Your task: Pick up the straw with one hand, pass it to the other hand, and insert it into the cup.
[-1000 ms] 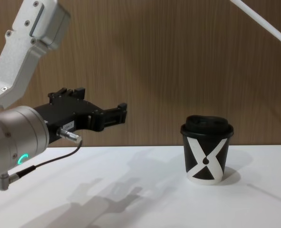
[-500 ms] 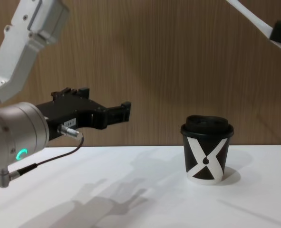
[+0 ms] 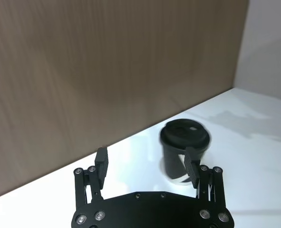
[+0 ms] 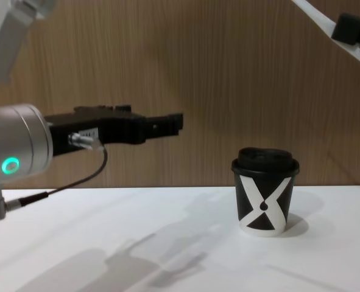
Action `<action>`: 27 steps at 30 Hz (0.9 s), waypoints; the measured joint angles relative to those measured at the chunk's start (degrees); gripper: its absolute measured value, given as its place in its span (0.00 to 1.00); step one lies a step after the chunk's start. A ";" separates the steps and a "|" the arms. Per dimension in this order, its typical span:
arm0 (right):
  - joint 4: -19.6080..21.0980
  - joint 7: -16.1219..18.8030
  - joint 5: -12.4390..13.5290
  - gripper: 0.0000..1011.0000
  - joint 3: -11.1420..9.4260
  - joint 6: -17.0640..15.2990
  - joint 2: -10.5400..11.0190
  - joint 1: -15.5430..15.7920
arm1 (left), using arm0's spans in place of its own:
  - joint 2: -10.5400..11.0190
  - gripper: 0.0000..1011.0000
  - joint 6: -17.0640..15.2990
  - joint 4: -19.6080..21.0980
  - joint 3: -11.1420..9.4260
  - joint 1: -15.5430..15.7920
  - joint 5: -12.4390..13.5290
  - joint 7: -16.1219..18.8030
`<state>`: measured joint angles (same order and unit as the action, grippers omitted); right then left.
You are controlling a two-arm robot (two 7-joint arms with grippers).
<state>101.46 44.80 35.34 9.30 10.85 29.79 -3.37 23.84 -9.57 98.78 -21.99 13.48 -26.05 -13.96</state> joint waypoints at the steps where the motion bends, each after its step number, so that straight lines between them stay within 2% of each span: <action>1: -0.01 0.16 0.09 0.00 0.08 0.00 0.00 -0.08 | 0.00 0.99 0.00 0.00 0.00 0.00 0.00 0.00; 4: -0.03 0.35 0.22 0.00 0.18 0.00 0.02 -0.19 | 0.52 0.99 -2.14 1.23 1.00 0.05 -3.68 -2.75; 10: -0.06 0.73 0.46 0.00 0.40 0.00 0.05 -0.41 | 1.10 0.99 -5.00 2.75 2.48 0.28 -8.97 -6.55; 15: -0.09 0.89 0.61 0.00 0.51 0.00 0.07 -0.53 | 1.33 0.99 -7.77 3.69 3.78 0.63 -14.38 -10.13; 17: -0.11 0.94 0.64 0.00 0.54 0.00 0.07 -0.55 | 1.32 0.99 -9.02 3.96 4.34 0.83 -16.83 -11.64; 20: -0.12 1.03 0.67 0.00 0.58 0.00 0.07 -0.60 | 1.23 0.99 -10.17 4.10 4.77 1.02 -19.05 -12.90; 21: -0.12 1.06 0.69 0.00 0.60 0.00 0.07 -0.61 | 1.13 0.99 -11.08 4.14 5.05 1.15 -20.79 -13.82; 24: -0.12 1.09 0.71 0.00 0.61 0.00 0.07 -0.63 | 0.91 0.99 -12.21 4.14 5.40 1.39 -22.97 -14.98; 27: -0.12 1.13 0.75 0.00 0.63 0.00 0.07 -0.65 | 0.31 0.99 -14.24 3.87 5.83 1.94 -26.67 -16.94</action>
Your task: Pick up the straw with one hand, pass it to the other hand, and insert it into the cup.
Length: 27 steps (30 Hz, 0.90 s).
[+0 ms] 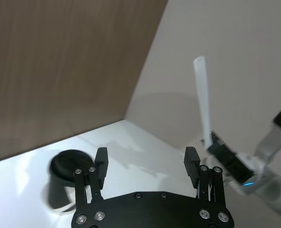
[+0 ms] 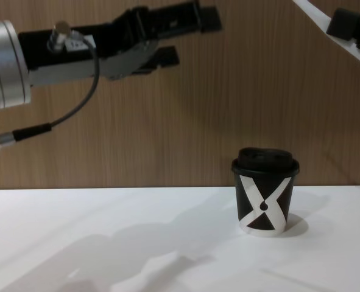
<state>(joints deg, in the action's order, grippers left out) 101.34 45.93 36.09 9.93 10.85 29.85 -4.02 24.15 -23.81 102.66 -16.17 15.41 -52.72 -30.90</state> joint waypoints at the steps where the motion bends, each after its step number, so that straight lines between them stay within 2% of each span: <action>1: 0.00 0.01 0.01 0.00 0.01 0.00 0.00 -0.01 | -0.11 0.99 -0.38 -0.10 0.03 0.09 -0.66 -0.35; 7: 0.00 0.05 0.05 0.00 0.03 0.00 0.00 -0.03 | -1.21 0.99 -3.00 -1.07 0.05 1.00 -5.42 -2.78; 13: 0.00 0.08 0.08 0.00 0.06 0.00 -0.01 -0.06 | -2.00 0.99 -4.24 -2.13 -0.54 1.83 -8.25 -5.03; 27: 0.01 0.11 0.09 0.00 0.07 0.00 -0.01 -0.07 | -3.32 0.99 -4.66 -4.38 -2.39 3.70 -10.75 -8.33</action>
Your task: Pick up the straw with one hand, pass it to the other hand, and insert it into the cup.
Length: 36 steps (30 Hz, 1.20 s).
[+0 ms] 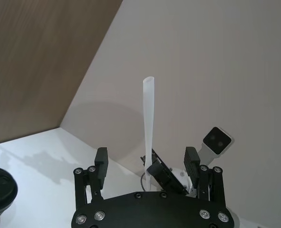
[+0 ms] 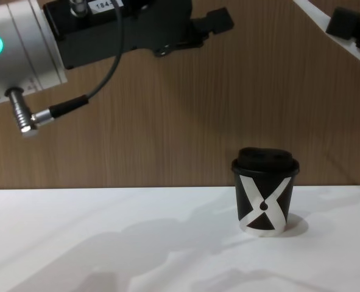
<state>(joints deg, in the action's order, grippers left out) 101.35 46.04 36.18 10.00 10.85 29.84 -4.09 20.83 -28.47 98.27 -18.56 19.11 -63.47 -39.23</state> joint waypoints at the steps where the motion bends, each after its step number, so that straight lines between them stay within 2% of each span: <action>1: 0.00 0.00 0.00 0.00 0.00 0.00 0.00 0.00 | -0.07 0.99 0.04 -0.12 -0.10 0.12 -0.05 -0.12; 21: 0.00 -0.01 0.00 0.00 0.00 0.00 0.00 0.00 | -2.28 0.99 1.57 -3.34 -2.69 3.78 -0.48 -1.20; 36: 0.00 -0.01 -0.01 0.00 0.00 0.01 0.00 0.00 | -3.54 0.99 2.00 -5.37 -4.08 6.04 -0.37 1.08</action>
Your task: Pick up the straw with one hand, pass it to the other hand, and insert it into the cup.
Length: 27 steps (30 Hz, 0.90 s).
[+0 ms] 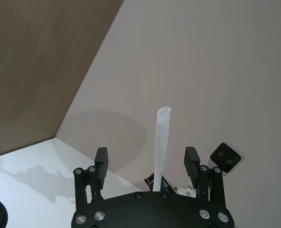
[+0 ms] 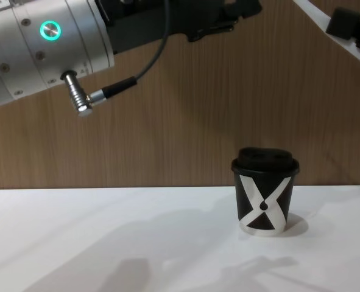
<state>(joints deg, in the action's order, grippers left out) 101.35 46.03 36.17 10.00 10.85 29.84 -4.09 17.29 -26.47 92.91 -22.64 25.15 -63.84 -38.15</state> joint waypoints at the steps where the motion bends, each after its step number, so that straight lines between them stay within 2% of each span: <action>1: 0.00 0.00 0.00 0.00 0.00 0.00 0.00 0.00 | -0.03 0.99 0.01 -0.06 -0.05 0.06 0.00 0.10; 5: 0.00 0.00 0.00 0.00 0.00 -0.01 0.00 0.00 | -0.23 0.94 0.05 -0.38 -0.27 0.42 0.03 0.59; 16: 0.00 0.00 0.00 0.00 0.00 0.00 0.00 0.00 | -0.48 0.66 0.12 -0.80 -0.54 0.88 0.08 1.18; 18: 0.00 0.00 0.00 0.00 0.00 0.00 0.00 0.00 | -0.51 0.55 0.12 -0.86 -0.58 0.93 0.09 1.24; 19: 0.00 0.00 0.00 0.00 0.00 0.00 0.00 0.00 | -0.53 0.55 0.12 -0.87 -0.59 0.94 0.10 1.26; 20: 0.00 0.00 0.00 0.00 0.00 0.00 0.00 0.00 | -0.55 0.49 0.12 -0.88 -0.60 0.97 0.10 1.27; 23: 0.00 0.00 0.00 0.00 0.00 -0.01 0.01 0.00 | -0.61 0.39 0.12 -0.92 -0.63 1.02 0.11 1.31; 24: 0.00 0.00 0.00 0.00 0.00 0.00 0.01 0.00 | -0.62 0.39 0.12 -0.93 -0.63 1.03 0.11 1.33; 27: 0.00 0.00 0.00 0.00 0.00 -0.01 0.01 0.00 | -0.64 0.27 0.12 -0.97 -0.65 1.06 0.12 1.38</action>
<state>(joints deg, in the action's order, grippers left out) 101.35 46.03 36.17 10.00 10.85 29.85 -4.09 16.65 -26.34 91.94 -23.29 26.21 -63.72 -36.77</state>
